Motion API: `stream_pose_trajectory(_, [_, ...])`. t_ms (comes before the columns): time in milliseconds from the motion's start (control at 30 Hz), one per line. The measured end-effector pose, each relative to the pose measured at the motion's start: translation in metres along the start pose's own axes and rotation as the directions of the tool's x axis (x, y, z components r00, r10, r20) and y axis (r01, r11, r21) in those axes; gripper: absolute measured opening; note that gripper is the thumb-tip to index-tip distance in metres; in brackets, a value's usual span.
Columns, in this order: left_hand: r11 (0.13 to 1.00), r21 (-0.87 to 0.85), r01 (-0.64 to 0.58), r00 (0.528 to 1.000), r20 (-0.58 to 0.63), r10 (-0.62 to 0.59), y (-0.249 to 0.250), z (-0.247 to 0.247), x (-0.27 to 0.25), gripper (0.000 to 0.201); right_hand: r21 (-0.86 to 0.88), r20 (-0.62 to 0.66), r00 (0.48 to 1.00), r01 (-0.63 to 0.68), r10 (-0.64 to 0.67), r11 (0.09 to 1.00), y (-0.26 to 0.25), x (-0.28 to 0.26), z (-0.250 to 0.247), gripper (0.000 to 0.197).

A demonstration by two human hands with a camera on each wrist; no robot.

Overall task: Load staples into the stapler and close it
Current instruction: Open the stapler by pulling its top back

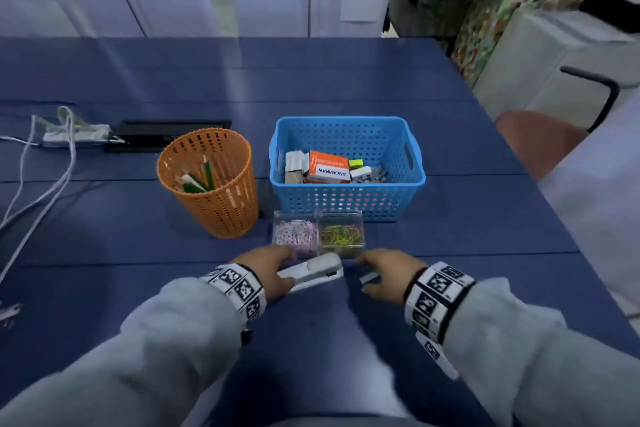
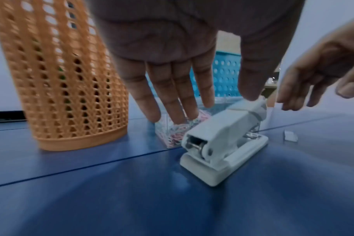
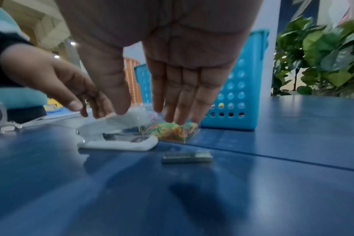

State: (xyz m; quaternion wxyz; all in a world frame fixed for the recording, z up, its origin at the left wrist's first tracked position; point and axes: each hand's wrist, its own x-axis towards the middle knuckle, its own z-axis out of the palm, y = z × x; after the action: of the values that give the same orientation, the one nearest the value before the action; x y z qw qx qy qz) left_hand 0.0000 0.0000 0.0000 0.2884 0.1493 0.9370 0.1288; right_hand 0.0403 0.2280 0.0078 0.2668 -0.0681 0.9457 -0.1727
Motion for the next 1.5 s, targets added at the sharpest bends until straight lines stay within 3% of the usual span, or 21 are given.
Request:
stream_pose_trajectory(200, [0.997,0.073,-0.039,0.998,0.05,0.035,0.014,0.009,0.022,0.057,-0.001,0.018,1.0,-0.014,0.014,1.0,-0.012,0.027,0.014,0.056])
stream_pose_trajectory(400, [0.992,0.123,-0.032,0.998,0.059,0.025,0.021,0.023,0.031,0.051,0.055,-0.031,0.999,-0.008,0.01,0.998,-0.015,0.039,0.023,0.039])
stream_pose_trajectory(533, [0.999,-0.006,-0.036,0.999,0.033,0.037,0.014,0.025,0.027,0.046,0.119,-0.077,0.997,-0.006,0.015,0.993,-0.016,0.042,0.029,0.037])
stream_pose_trajectory(667, [0.982,-0.178,-0.063,0.998,-0.002,0.063,0.012,0.025,0.019,0.049,0.078,-0.066,0.998,0.012,-0.007,0.997,-0.017,0.044,0.039,0.043])
stream_pose_trajectory(933, [0.858,-0.489,-0.158,0.973,-0.223,0.052,-0.012,-0.001,-0.011,0.022,0.019,-0.056,0.998,0.003,-0.002,1.0,-0.01,0.043,0.039,0.045])
stream_pose_trajectory(1233, [0.905,-0.422,-0.051,0.963,-0.261,-0.067,-0.064,-0.008,-0.024,0.022,-0.008,-0.025,1.0,-0.015,0.015,1.0,-0.01,0.047,0.039,0.044])
stream_pose_trajectory(1400, [0.957,-0.264,0.123,0.975,-0.148,-0.166,-0.084,0.003,-0.02,0.021,-0.006,-0.021,1.0,-0.015,0.015,1.0,-0.011,0.048,0.039,0.044])
stream_pose_trajectory(1500, [0.974,-0.167,0.152,0.984,-0.07,-0.166,-0.084,0.013,-0.016,0.018,0.001,-0.018,1.0,-0.016,0.016,1.0,-0.011,0.049,0.039,0.042])
